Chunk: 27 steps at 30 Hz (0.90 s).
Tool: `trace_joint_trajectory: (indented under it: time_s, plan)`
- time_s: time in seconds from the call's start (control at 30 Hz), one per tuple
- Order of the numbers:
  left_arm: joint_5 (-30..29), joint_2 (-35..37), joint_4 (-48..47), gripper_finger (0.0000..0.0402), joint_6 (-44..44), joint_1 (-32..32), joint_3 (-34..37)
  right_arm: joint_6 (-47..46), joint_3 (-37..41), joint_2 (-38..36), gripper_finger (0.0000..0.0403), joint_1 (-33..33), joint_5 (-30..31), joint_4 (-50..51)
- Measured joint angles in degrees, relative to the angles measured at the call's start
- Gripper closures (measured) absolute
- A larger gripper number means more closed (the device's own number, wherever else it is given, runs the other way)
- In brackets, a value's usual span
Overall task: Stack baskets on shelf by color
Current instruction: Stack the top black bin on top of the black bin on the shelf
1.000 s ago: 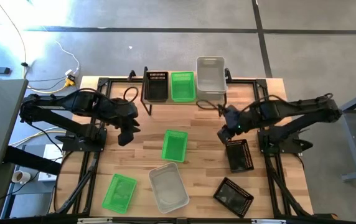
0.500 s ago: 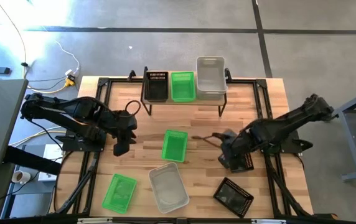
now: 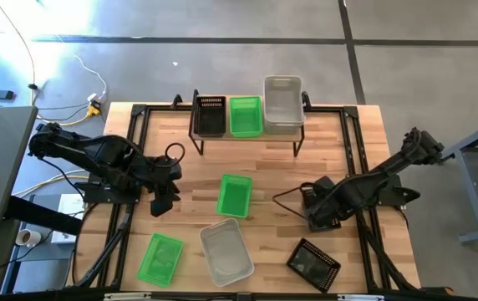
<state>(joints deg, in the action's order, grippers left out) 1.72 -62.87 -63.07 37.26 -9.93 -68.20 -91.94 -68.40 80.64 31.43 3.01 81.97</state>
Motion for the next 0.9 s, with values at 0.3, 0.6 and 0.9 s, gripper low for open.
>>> trace_joint_trajectory:
  time_s: [0.3, 0.6, 0.9]
  plan:
    - [-3.5, 0.0, 0.3, 0.0289, 7.8, 0.0, 0.0, -3.2, 1.5, -0.1, 0.0300, 1.0, 2.0, 3.0]
    - [-4.5, -0.4, 0.3, 0.0289, 10.7, 0.0, 0.0, -4.8, 12.1, -0.1, 0.0300, 1.0, -2.7, -0.7]
    - [-4.5, -1.5, 0.4, 0.0289, 10.8, 0.0, 0.0, -5.8, 20.3, -0.2, 0.0300, 1.0, -5.1, -12.2]
